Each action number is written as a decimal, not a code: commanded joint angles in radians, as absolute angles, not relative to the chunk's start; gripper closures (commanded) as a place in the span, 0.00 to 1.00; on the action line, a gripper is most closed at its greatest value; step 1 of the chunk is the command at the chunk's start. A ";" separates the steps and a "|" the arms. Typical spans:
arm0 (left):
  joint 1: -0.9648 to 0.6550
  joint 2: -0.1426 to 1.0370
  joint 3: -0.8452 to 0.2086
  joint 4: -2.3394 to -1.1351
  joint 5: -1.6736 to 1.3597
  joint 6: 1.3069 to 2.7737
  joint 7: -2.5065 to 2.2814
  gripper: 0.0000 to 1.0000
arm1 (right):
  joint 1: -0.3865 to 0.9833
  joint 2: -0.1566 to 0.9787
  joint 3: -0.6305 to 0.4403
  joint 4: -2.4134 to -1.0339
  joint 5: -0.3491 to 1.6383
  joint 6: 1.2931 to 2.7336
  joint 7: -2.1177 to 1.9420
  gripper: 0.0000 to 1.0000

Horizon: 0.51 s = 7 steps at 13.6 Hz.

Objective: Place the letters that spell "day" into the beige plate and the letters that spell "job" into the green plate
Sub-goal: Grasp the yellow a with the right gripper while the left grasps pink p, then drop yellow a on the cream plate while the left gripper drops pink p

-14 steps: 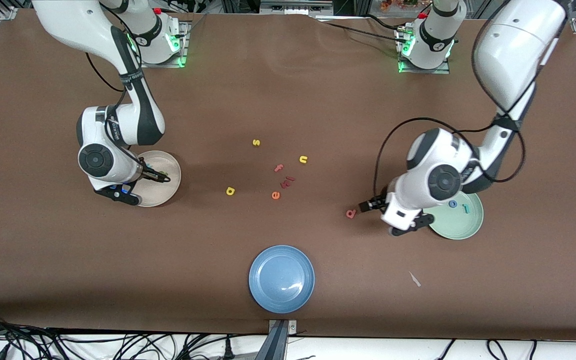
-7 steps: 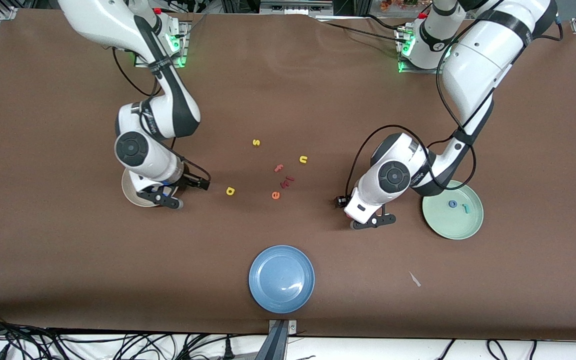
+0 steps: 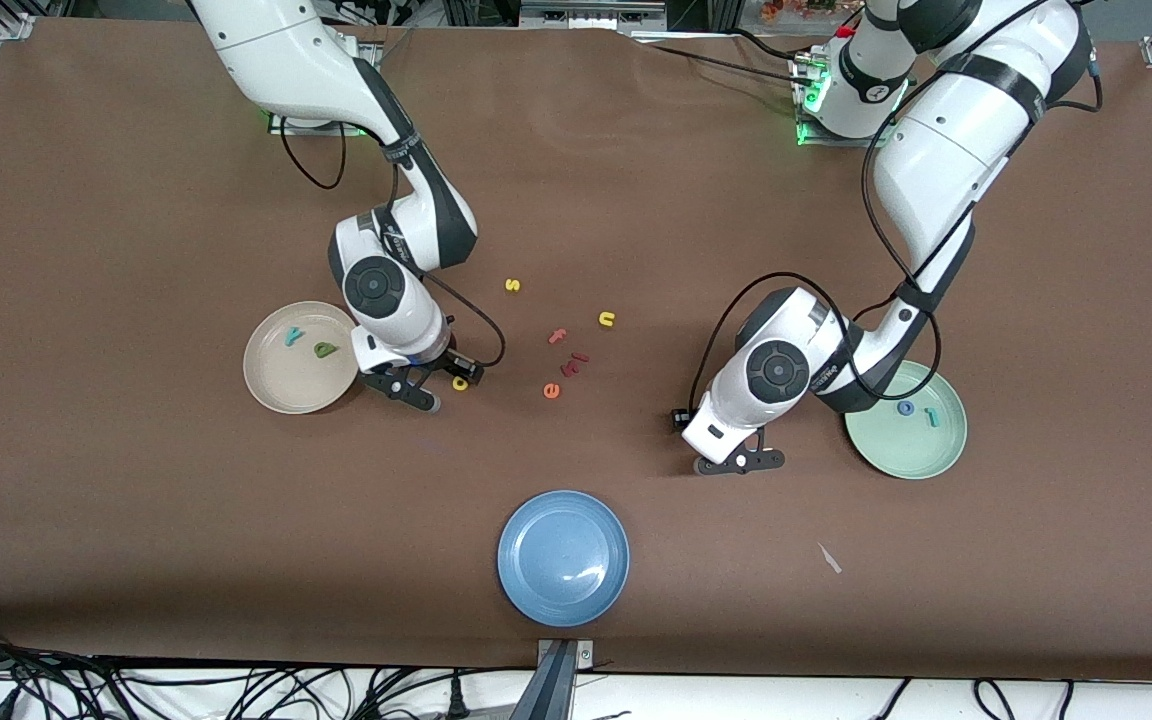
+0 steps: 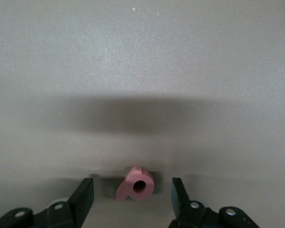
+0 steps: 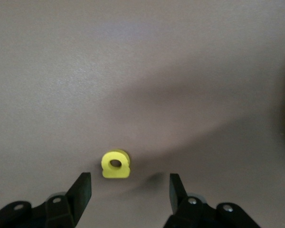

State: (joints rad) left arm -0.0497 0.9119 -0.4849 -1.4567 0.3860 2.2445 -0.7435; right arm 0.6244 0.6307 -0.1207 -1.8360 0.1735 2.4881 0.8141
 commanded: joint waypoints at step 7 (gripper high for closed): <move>-0.086 0.931 -0.472 -1.428 0.417 2.237 -0.736 0.48 | 0.641 0.679 -0.129 -1.801 0.173 2.548 0.845 0.29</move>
